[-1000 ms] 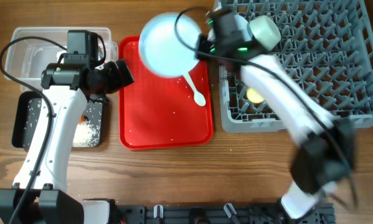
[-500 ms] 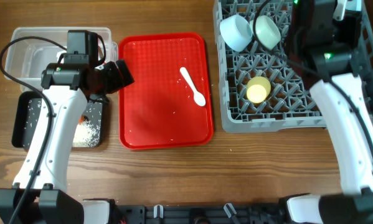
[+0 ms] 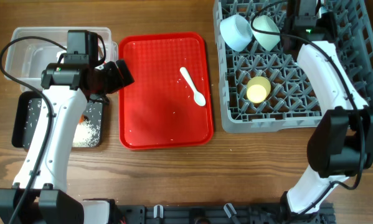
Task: Sort waste into correct bins and load items into the dishwasher rack
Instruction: 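Lift the light-blue plate and stand it upright in the rack, then move the right gripper to the white spoon and grasp it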
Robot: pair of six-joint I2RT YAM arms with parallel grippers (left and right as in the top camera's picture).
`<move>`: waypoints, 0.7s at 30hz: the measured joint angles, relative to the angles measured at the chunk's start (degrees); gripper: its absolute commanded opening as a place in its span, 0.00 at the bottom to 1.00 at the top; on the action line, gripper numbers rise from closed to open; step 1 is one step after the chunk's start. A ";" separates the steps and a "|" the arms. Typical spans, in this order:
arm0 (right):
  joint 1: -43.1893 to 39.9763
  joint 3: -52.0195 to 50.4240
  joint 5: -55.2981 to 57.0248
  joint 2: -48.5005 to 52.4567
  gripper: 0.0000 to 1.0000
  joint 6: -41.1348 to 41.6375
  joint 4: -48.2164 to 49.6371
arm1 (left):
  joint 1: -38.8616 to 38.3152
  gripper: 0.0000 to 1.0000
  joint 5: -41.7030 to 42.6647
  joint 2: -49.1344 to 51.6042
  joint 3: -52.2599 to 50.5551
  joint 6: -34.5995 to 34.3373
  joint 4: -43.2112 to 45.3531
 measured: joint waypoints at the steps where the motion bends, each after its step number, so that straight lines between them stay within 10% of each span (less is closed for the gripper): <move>1: 0.00 0.00 0.07 0.00 1.00 1.66 0.11 | 0.00 1.00 0.00 0.00 0.00 0.00 0.00; 8: 1.09 -0.09 -4.46 -5.97 1.00 14.38 -9.07 | 0.00 1.00 -0.02 0.00 0.00 0.00 -0.02; 15: 20.15 -0.15 -53.75 -18.14 1.00 20.52 -17.18 | 0.00 1.00 -0.02 0.00 0.00 0.00 0.15; 21: 28.46 -1.99 -67.91 -8.09 0.84 26.84 -20.00 | 0.00 1.00 -0.02 0.00 0.00 0.00 0.15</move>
